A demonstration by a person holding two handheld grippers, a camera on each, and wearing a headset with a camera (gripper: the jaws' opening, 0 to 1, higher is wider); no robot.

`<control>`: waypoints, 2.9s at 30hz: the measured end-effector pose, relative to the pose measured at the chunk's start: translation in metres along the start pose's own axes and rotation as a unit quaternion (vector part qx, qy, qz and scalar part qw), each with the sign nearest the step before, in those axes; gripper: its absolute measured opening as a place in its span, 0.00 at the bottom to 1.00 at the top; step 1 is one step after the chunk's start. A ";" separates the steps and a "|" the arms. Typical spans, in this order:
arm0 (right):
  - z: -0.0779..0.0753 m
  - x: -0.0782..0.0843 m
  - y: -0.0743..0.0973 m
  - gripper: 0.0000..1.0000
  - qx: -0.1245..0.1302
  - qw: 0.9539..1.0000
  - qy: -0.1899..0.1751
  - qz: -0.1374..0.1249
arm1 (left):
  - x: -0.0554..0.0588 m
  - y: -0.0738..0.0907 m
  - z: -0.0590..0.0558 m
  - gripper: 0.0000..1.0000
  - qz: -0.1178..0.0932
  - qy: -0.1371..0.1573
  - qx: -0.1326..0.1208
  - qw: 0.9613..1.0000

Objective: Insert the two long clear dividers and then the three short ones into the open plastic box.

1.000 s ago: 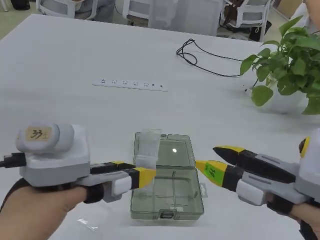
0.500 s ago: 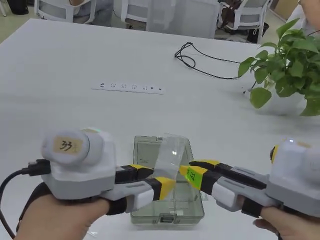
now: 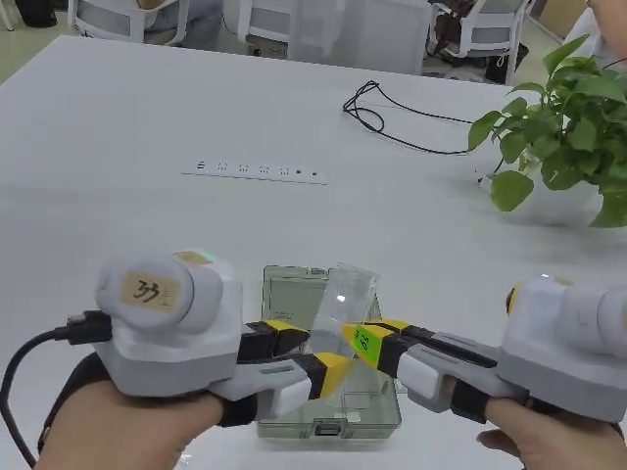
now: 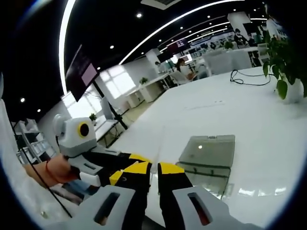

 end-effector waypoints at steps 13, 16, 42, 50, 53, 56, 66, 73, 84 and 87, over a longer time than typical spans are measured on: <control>0.001 -0.002 -0.001 0.06 0.006 1.000 -0.006 0.004 | 0.003 -0.001 -0.001 0.31 0.001 0.003 0.007 1.000; 0.001 -0.003 -0.002 0.06 0.004 1.000 -0.011 0.009 | 0.004 0.000 -0.001 0.32 -0.001 0.001 0.013 1.000; -0.032 -0.017 0.005 0.07 0.041 0.997 -0.054 0.045 | 0.023 0.017 0.021 0.67 0.004 -0.083 0.028 0.996; -0.046 -0.013 0.001 0.07 0.079 0.989 -0.078 0.098 | 0.030 0.021 0.029 0.84 0.008 -0.109 0.033 0.993; -0.048 -0.013 -0.001 0.07 0.093 0.986 -0.082 0.111 | 0.032 0.021 0.032 0.88 0.013 -0.118 0.034 0.992; -0.050 -0.012 -0.003 0.07 0.110 0.982 -0.083 0.131 | 0.035 0.022 0.034 0.90 0.015 -0.124 0.037 0.991; -0.058 0.000 -0.013 0.07 0.148 0.961 -0.128 0.194 | 0.040 0.021 0.039 0.95 0.024 -0.146 0.055 0.987; -0.070 0.012 -0.021 0.07 0.167 0.948 -0.156 0.221 | 0.044 0.020 0.040 0.95 0.030 -0.148 0.071 0.986; -0.087 0.023 -0.028 0.07 0.185 0.935 -0.179 0.244 | 0.047 0.016 0.044 0.95 0.028 -0.142 0.080 0.986; -0.094 0.026 -0.032 0.07 0.188 0.932 -0.183 0.248 | 0.047 0.015 0.044 0.95 0.027 -0.142 0.081 0.986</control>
Point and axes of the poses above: the centre of the closed fingertips' face, and the gripper's own axes: y roughly backward along the fingers, z roughly to its left, x roughly out of its underside, the point moved 7 cm from there along y, roughly backward along the fingers, and after that the axes turned 4 degrees about -x, right-handed, at the moved point
